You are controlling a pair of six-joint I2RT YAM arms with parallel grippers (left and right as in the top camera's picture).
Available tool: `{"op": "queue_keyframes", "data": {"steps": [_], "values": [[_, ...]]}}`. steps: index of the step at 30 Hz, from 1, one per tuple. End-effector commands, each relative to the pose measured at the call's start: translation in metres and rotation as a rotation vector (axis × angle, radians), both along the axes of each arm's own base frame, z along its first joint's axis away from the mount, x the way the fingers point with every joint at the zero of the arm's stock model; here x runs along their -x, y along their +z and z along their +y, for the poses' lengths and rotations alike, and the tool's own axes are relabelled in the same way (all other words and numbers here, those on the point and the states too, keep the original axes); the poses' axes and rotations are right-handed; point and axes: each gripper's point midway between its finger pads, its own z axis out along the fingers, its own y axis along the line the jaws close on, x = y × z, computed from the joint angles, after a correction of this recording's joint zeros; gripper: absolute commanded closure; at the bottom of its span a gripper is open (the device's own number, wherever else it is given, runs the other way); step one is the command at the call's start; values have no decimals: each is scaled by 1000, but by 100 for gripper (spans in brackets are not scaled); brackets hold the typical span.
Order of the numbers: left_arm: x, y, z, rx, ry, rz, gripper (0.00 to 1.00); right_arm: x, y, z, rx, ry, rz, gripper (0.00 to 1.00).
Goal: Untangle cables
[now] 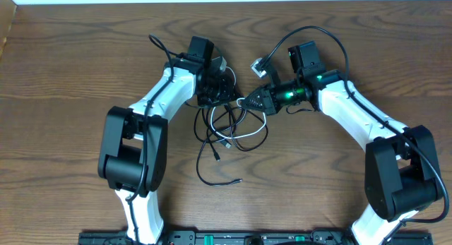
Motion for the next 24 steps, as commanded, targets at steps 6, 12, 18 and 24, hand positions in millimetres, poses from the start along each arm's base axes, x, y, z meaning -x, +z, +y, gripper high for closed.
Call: {"op": "queue_keyframes", "data": {"steps": [6,12,18,24], "values": [[-7,-14,-20,38,-8,-6,68,24,16,10,-144,145,-35,99],[-12,-28,-35,42,-27,-30,81,44,30,22,-244,249,-69,99],[-10,-52,-27,-24,-13,-2,89,49,33,26,-270,283,-101,99],[-10,-46,-27,-19,-25,-16,91,36,34,14,-272,241,-109,99]]}}
